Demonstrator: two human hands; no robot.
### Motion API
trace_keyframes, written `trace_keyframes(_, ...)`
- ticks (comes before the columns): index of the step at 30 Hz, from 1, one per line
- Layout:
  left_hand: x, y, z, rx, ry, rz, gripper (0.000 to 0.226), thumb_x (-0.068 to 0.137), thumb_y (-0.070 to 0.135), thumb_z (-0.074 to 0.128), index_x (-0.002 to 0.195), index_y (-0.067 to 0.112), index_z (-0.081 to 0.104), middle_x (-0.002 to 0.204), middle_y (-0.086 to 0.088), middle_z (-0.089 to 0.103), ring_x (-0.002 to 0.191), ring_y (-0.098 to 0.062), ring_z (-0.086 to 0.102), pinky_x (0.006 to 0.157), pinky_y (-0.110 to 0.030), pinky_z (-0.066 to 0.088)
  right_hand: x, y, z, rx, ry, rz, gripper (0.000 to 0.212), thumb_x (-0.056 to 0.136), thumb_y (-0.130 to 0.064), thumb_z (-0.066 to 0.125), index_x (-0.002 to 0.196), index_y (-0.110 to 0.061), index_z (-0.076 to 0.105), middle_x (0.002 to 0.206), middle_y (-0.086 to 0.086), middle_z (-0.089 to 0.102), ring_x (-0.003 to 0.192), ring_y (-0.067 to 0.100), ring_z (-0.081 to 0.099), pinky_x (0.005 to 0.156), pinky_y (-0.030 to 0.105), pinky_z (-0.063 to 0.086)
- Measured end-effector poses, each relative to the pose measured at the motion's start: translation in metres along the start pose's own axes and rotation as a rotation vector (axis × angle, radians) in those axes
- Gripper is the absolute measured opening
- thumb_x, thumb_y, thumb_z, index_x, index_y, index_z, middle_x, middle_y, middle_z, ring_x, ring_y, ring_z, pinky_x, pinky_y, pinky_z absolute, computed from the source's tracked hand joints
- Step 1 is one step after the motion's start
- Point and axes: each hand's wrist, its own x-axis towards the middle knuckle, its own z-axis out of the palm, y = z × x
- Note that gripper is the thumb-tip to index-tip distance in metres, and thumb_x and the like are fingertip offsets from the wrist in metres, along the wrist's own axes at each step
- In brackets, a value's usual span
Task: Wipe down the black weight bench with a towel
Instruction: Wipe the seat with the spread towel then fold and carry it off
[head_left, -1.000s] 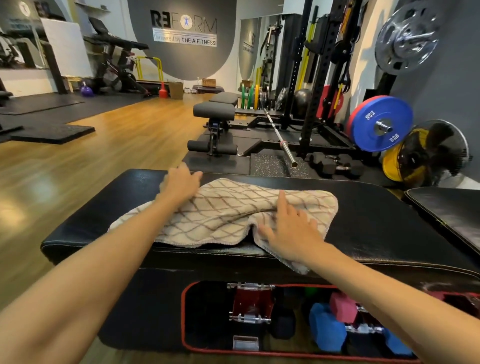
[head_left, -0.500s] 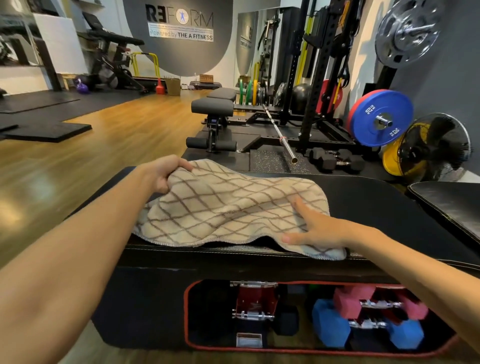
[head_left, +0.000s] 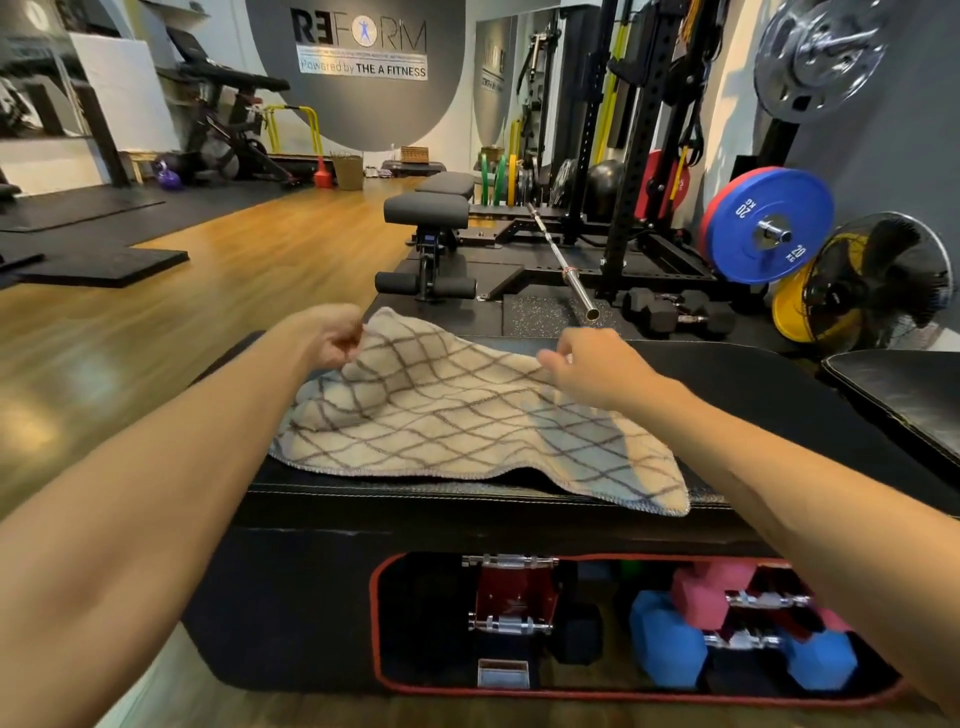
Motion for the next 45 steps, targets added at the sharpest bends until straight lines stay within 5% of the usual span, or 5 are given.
trace_keyframes(12, 0.010, -0.004, 0.026, 1.034, -0.270, 0.160, 0.022, 0.085, 0.027, 0.073, 0.078, 0.014, 0.055, 0.091, -0.004, 0.050, 0.079, -0.022, 0.043, 0.066, -0.030, 0.035, 0.013, 0.006, 0.078, -0.095, -0.095, -0.065, 0.077, 0.094, -0.072, 0.012, 0.158, -0.029, 0.010, 0.167, 0.000, 0.008, 0.153, 0.025, 0.002, 0.120, 0.055, -0.001)
trace_keyframes(23, 0.009, -0.021, -0.026, 0.538, 1.054, 0.448, 0.052, 0.101, 0.021, 0.034, 0.148, 0.002, 0.023, 0.154, -0.021, 0.028, 0.142, -0.035, 0.025, 0.116, -0.048, 0.014, -0.003, 0.000, 0.078, -0.066, 0.337, -0.362, 0.049, 0.103, -0.044, 0.039, 0.144, -0.017, 0.044, 0.158, 0.005, 0.032, 0.150, 0.024, 0.021, 0.122, 0.049, 0.010)
trace_keyframes(29, 0.005, -0.069, 0.018, 1.196, 0.314, 0.660, 0.030, 0.097, 0.037, 0.043, 0.109, 0.016, 0.060, 0.115, -0.007, 0.059, 0.107, -0.029, 0.055, 0.085, -0.041, 0.044, 0.000, -0.008, 0.072, -0.038, 0.101, -0.475, 0.041, 0.105, -0.039, 0.038, 0.138, -0.020, 0.054, 0.141, -0.002, 0.054, 0.130, 0.018, 0.049, 0.107, 0.042, 0.040)
trace_keyframes(34, 0.013, -0.088, 0.018, 1.264, 0.214, 0.349, 0.070, 0.093, 0.069, 0.016, 0.154, 0.034, 0.015, 0.163, 0.004, 0.007, 0.149, -0.029, 0.004, 0.112, -0.064, 0.006, 0.008, -0.002, 0.074, -0.127, -0.208, -0.261, 0.067, 0.100, -0.064, 0.016, 0.159, -0.034, 0.007, 0.166, -0.009, -0.007, 0.152, 0.013, -0.011, 0.123, 0.042, -0.006)
trace_keyframes(45, -0.045, -0.109, -0.014, 1.302, 0.213, 0.240, 0.071, 0.093, 0.068, 0.010, 0.155, 0.033, 0.003, 0.163, 0.007, -0.005, 0.150, -0.027, -0.005, 0.115, -0.062, -0.001, -0.024, -0.038, 0.076, -0.110, -0.292, -0.305, 0.074, 0.097, -0.069, 0.017, 0.159, -0.031, 0.000, 0.166, -0.005, -0.012, 0.152, 0.016, -0.015, 0.121, 0.043, -0.009)
